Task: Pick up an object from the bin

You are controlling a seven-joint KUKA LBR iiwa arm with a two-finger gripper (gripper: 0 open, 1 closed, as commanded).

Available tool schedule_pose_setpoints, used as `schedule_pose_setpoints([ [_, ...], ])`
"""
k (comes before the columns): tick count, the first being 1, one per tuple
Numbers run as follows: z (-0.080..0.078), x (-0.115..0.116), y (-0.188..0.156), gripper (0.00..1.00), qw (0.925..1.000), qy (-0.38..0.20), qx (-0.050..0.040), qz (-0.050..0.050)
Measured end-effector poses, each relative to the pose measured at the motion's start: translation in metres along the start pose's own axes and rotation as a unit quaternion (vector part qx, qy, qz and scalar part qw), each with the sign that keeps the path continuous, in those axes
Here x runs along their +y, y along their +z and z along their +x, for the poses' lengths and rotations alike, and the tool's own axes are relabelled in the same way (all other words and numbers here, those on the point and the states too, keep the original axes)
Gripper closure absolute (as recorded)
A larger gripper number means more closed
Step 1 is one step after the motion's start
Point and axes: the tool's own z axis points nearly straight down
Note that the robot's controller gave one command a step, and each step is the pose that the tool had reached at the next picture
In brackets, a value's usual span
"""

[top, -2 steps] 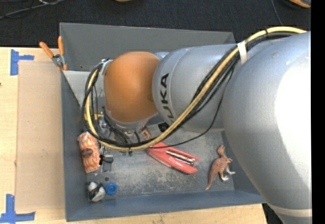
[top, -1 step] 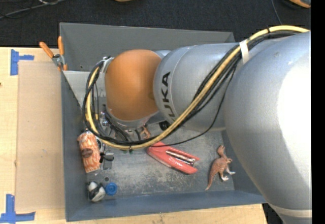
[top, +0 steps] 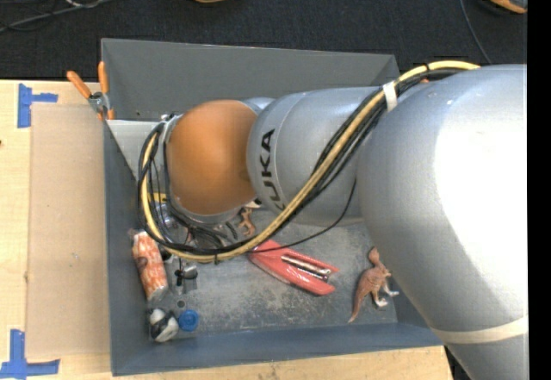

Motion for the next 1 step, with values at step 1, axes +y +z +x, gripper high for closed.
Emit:
schedule_pose_setpoints([
  [1, 0.0007, -0.0023, -0.0156, 0.0, 0.9948, -0.102, 0.0033, -0.001],
])
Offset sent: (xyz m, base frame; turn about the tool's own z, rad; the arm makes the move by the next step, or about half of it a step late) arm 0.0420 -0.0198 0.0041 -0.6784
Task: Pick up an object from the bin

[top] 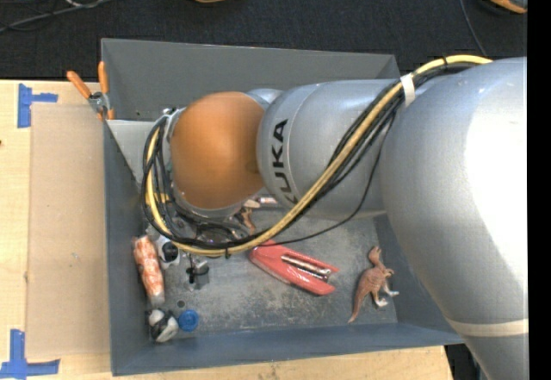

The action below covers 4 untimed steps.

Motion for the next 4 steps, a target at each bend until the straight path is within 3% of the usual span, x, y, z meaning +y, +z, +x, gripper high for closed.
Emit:
schedule_pose_setpoints([
  [1, -0.022, -0.029, 0.008, 0.0, 0.9752, -0.221, -0.0036, 0.001],
  [2, -0.044, -0.027, 0.04, 0.0, 0.9303, -0.367, -0.0039, 0.001],
  [3, -0.015, -0.006, 0.041, 1.0, 0.8732, -0.487, -0.0049, 0.002],
  [4, -0.015, -0.006, 0.041, 1.0, 0.8734, -0.487, -0.0049, 0.002],
])
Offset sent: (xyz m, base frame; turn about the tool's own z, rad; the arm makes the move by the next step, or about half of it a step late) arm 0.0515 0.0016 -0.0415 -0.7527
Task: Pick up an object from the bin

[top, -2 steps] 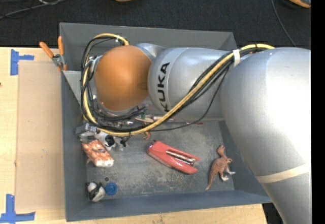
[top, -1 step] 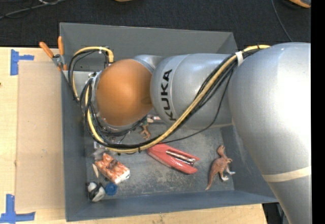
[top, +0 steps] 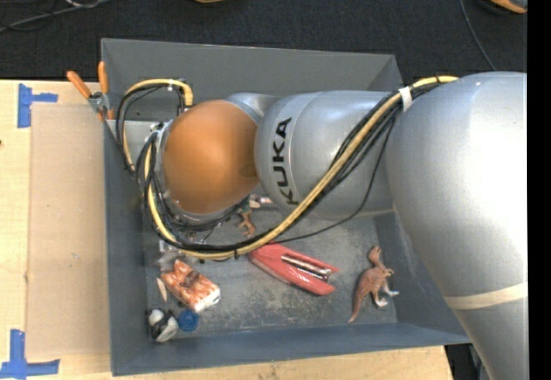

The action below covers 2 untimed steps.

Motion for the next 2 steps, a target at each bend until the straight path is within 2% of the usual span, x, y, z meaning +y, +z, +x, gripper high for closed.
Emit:
schedule_pose_setpoints([
  [1, 0.0, 0.003, -0.033, 1.0, 1.0, 0.0, 0.0016, -0.005],
  [2, -0.001, 0.002, -0.133, 1.0, 1.0, 0.003, -0.0001, -0.005],
])
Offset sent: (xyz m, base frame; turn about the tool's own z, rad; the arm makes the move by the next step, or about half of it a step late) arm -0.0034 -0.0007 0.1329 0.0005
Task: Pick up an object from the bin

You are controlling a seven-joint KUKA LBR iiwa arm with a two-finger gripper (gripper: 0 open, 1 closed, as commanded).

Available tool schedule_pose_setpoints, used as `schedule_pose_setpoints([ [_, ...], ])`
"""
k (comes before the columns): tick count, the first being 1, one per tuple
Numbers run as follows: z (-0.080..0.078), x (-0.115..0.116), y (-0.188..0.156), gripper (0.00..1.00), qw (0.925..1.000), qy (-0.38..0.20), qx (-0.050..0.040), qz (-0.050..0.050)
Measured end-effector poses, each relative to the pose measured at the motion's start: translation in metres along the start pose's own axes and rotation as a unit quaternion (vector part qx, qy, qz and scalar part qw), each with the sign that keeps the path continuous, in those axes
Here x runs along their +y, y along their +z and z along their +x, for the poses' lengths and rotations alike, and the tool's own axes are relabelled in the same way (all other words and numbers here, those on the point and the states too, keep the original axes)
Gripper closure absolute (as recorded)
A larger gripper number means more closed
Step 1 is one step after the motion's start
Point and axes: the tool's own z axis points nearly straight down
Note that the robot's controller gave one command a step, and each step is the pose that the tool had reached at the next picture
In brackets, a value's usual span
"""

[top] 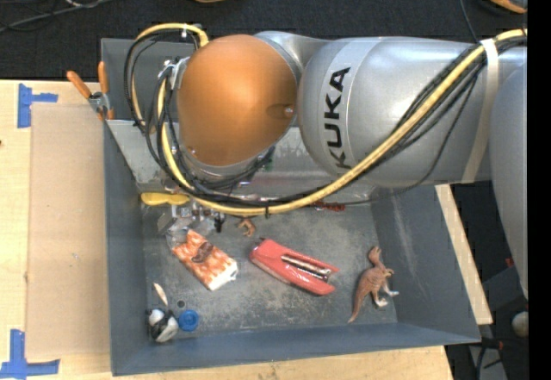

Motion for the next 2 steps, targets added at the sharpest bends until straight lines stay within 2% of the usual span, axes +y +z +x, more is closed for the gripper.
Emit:
schedule_pose_setpoints([
  [1, 0.0, 0.0, 0.04, 1.0, 1.0, 0.0, -0.0003, 0.0],
  [2, -0.001, 0.001, -0.016, 1.0, 1.0, 0.002, -0.0013, 0.0],
])
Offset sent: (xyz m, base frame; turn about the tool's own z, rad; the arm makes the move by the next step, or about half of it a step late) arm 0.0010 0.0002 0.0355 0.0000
